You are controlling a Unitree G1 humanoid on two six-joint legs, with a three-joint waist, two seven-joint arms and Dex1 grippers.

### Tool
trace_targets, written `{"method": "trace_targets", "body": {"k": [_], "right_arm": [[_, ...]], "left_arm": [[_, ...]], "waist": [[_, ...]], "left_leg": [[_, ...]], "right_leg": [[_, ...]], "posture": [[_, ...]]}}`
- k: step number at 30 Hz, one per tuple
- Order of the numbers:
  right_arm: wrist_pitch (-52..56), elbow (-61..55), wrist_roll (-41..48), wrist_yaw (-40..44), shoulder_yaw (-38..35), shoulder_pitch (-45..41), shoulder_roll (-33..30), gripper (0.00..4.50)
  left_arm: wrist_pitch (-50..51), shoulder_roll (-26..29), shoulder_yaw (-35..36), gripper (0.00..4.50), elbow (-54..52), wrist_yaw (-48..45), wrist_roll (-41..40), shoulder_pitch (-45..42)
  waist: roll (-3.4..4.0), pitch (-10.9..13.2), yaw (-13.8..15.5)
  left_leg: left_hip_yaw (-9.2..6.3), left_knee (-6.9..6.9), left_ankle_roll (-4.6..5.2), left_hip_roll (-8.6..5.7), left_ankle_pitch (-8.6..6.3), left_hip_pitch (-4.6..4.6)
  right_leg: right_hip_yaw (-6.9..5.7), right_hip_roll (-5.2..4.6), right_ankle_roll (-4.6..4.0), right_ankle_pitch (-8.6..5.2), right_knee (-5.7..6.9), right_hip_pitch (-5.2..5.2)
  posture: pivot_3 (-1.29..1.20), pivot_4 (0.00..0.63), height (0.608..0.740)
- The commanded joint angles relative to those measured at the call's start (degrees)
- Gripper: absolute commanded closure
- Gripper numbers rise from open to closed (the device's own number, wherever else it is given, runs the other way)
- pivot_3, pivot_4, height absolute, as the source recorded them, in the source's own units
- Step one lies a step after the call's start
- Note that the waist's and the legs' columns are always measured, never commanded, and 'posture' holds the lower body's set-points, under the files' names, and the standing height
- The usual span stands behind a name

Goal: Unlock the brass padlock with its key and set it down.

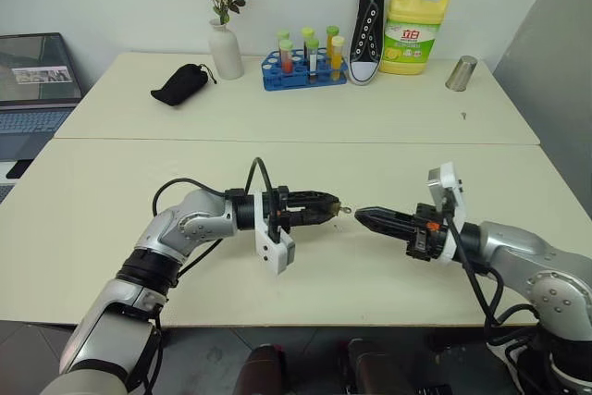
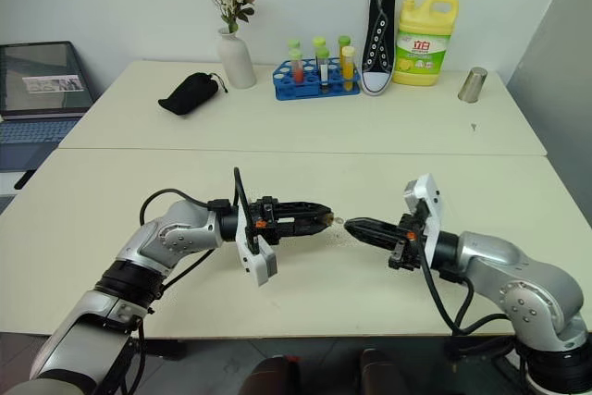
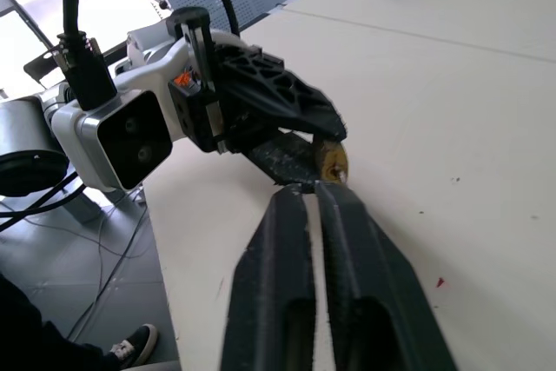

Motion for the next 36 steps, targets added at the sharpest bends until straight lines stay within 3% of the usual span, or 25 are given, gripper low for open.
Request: {"method": "trace_targets", "body": {"k": [1,7,20,24,31,36], "right_arm": [[-1.8,-1.3,0.2,0.5,-0.2,-0.7,0.1,2.90],[-1.9,0.5,-3.0,0.1,2.8,-1.7,0.7,0.86],[-0.2,5.5,-1.3,2.0,4.2,-5.0,2.1,0.85],[0.2,5.7,-1.5,2.6,4.3,-5.2,2.1,1.76],[0.5,5.7,-1.5,3.0,4.3,-5.1,2.3,4.43],[1.3,5.8,-0.5,2.7,3.9,-5.5,2.6,4.50]], "left_arm": [[0.0,0.4,0.0,3.53,-2.7,0.9,-2.5,-0.2],[-0.3,0.4,-0.3,3.53,-2.7,0.7,-3.4,-0.7],[-0.3,0.0,-1.4,3.53,-2.3,0.4,-4.2,-1.5],[-0.3,0.1,-1.4,3.53,-2.4,0.7,-4.1,-1.4],[-0.4,0.1,-1.3,3.53,-2.4,0.9,-3.6,-1.1],[-0.4,0.0,-1.2,3.53,-2.4,1.2,-3.5,-0.9]], "waist": [[0.00,0.0,0.0],[0.00,0.0,0.0],[0.00,0.0,0.0],[0.00,0.0,0.0],[0.00,0.0,0.0],[0.00,0.0,0.0]], "left_leg": [[0.00,0.00,0.00,0.00,0.00,0.00],[0.01,0.00,0.00,0.00,0.00,0.00],[0.01,0.00,0.00,-0.01,0.00,0.00],[0.01,0.00,0.00,-0.01,0.00,-0.01],[0.00,0.00,0.00,0.00,0.00,0.00],[0.00,0.00,0.00,-0.01,0.00,0.00]], "right_leg": [[0.01,0.00,0.00,0.00,0.01,0.00],[0.01,0.01,0.01,-0.01,0.01,0.00],[0.00,0.01,-0.07,0.04,0.01,0.00],[0.00,0.01,-0.08,0.05,0.01,0.00],[0.00,0.01,-0.07,0.04,0.01,0.00],[-0.01,0.01,-0.06,0.04,0.01,0.00]], "posture": [[0.00,0.150,0.740],[0.00,0.150,0.740],[0.00,0.150,0.740],[0.00,0.150,0.740],[0.00,0.150,0.740],[0.00,0.150,0.740]]}}
